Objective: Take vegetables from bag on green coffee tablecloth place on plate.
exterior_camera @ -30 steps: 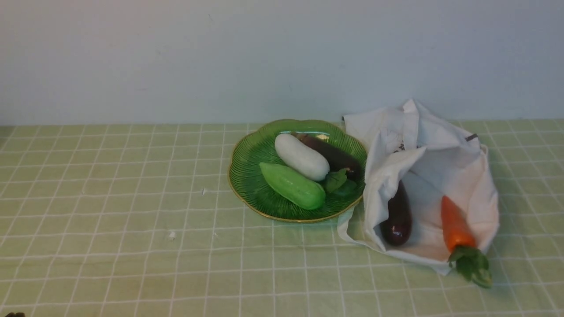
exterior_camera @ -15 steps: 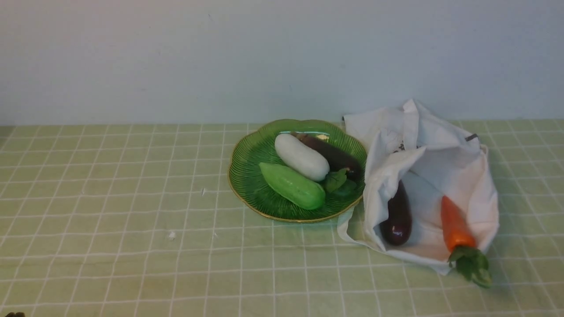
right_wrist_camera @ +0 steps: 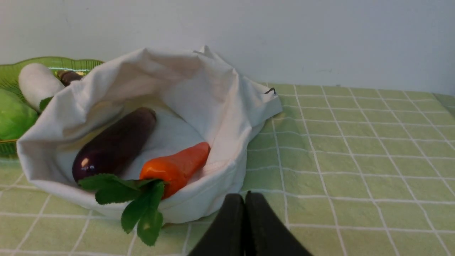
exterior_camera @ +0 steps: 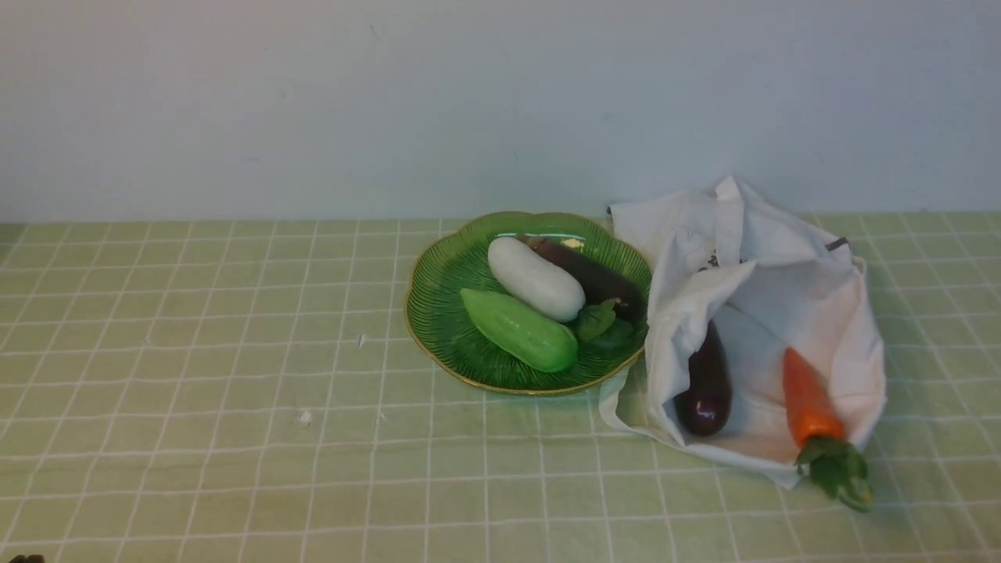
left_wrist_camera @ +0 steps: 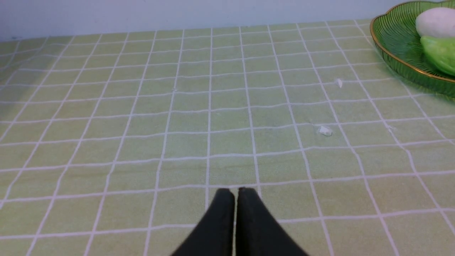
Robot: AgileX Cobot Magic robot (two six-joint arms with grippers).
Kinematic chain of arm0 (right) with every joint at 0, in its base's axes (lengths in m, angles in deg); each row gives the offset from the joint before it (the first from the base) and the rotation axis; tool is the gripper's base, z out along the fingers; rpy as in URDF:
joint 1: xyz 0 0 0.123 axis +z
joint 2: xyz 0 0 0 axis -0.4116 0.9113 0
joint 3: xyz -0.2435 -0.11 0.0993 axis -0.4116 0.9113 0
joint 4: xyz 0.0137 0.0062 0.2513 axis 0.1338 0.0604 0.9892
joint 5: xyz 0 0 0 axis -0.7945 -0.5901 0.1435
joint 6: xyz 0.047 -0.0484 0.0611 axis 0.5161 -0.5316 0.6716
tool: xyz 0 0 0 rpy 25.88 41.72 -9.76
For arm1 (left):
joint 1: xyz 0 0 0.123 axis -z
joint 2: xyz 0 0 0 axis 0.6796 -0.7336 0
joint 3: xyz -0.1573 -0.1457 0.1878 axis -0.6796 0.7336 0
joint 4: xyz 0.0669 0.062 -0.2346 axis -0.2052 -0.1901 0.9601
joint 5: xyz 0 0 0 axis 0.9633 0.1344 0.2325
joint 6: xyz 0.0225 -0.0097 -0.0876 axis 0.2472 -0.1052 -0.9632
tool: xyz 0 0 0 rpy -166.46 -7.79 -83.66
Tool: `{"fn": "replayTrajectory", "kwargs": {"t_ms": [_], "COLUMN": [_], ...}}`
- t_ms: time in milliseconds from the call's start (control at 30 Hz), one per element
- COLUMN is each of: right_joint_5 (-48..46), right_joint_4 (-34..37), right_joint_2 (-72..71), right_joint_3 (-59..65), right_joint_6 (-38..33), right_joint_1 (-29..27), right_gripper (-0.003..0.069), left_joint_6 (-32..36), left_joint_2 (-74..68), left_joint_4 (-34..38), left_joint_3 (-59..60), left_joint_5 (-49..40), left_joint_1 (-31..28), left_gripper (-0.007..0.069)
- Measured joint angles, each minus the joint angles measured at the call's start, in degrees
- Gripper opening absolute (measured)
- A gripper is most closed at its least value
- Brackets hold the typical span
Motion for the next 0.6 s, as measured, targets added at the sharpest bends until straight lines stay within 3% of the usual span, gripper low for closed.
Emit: {"fn": "replayTrajectory", "kwargs": {"t_ms": [600], "right_joint_5": [-0.5], "right_joint_4": [0.0], "right_joint_2": [0.0], "right_joint_3": [-0.1], "right_joint_6": [0.1], "right_joint_1": [0.0], "right_gripper": [-0.0015], "left_joint_6": [0.0], "left_joint_2": [0.0], "left_joint_4": [0.0], "left_joint_3": [0.0], "left_joint_5": [0.0], "left_joint_1": [0.0], "left_gripper": [-0.0005]}}
